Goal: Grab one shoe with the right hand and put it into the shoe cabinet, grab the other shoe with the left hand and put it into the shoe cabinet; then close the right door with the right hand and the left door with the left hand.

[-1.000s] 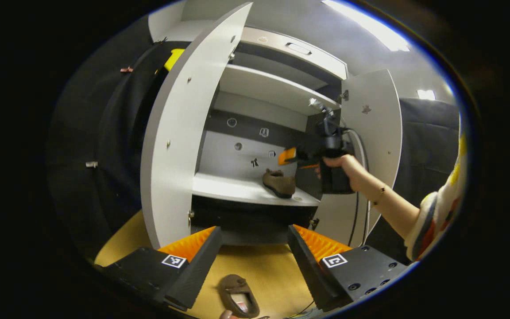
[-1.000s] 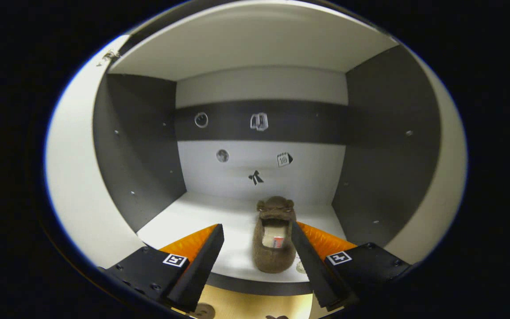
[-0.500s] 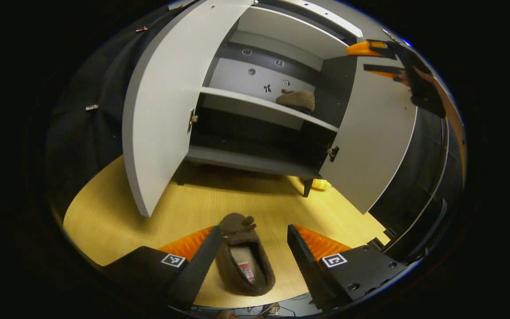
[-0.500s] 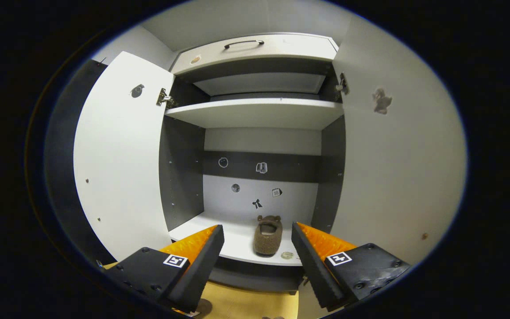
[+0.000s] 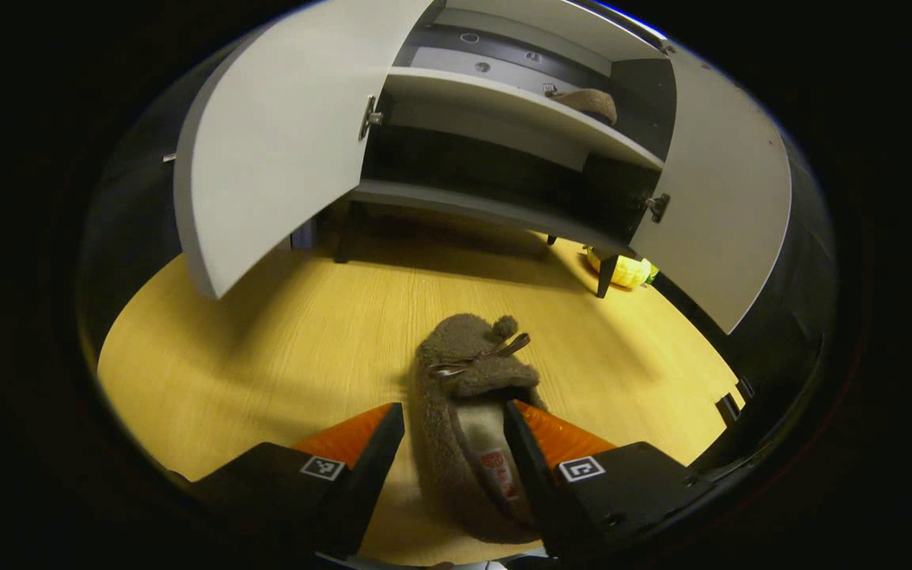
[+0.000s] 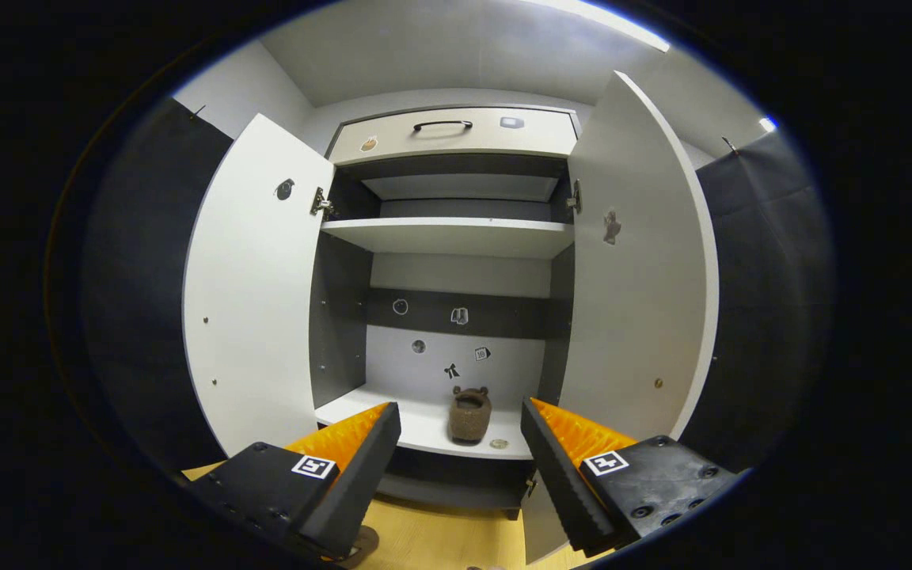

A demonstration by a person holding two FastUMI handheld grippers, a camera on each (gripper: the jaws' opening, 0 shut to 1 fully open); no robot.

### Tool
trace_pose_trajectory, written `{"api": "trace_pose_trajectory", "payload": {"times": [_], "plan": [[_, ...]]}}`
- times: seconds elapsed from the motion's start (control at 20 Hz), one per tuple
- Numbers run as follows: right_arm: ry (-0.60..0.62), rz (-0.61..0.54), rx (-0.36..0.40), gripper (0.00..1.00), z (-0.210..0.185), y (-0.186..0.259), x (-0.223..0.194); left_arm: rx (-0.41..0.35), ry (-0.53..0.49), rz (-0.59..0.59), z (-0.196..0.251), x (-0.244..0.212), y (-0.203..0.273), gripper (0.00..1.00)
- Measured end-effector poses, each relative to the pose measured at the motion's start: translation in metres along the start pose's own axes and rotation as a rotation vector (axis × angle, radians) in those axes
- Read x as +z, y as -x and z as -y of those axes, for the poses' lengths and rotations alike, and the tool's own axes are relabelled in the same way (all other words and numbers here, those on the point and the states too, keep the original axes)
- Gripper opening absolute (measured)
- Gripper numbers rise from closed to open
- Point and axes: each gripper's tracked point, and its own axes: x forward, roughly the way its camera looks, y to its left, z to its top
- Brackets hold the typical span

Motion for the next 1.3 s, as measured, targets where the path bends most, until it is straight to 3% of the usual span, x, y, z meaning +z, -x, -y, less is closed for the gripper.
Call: {"api": "trace_pose_trajectory", "payload": {"times": [0.25, 0.4, 0.45, 0.5, 0.55, 0.6, 0.65, 1.0, 1.1, 1.3], "plan": [[0.032, -0.003, -0.029, 0.98, 0.016, 0.011, 0.0, -0.02, 0.028, -0.013, -0.001, -0.005, -0.018, 0.67], [0.037, -0.016, -0.028, 0.98, 0.018, 0.012, -0.006, -0.001, 0.007, -0.009, -0.004, -0.006, -0.019, 0.47], [0.039, -0.027, -0.026, 0.98, 0.019, 0.011, -0.009, 0.021, 0.003, 0.001, -0.007, -0.004, -0.019, 0.43], [0.04, -0.04, -0.024, 0.98, 0.02, 0.01, -0.013, 0.049, -0.01, 0.015, -0.01, -0.001, -0.019, 0.31], [0.04, -0.053, -0.02, 0.98, 0.02, 0.009, -0.017, 0.08, -0.033, 0.03, -0.015, 0.003, -0.018, 0.29], [0.039, -0.063, -0.016, 0.98, 0.02, 0.009, -0.021, 0.084, -0.05, 0.031, -0.014, 0.003, -0.019, 0.14], [0.04, -0.07, -0.013, 0.98, 0.02, 0.008, -0.023, 0.085, -0.066, 0.031, -0.014, 0.003, -0.017, 0.11], [0.047, -0.087, 0.008, 0.98, 0.024, 0.004, -0.031, 0.066, -0.063, 0.007, -0.014, 0.02, -0.004, 0.05], [0.038, -0.086, 0.013, 0.98, 0.025, 0.002, -0.031, 0.061, -0.102, 0.057, -0.001, 0.049, 0.019, 0.05], [0.001, -0.079, 0.047, 0.98, 0.021, -0.002, -0.035, -0.019, -0.106, 0.198, 0.046, 0.135, 0.072, 0.05]]}}
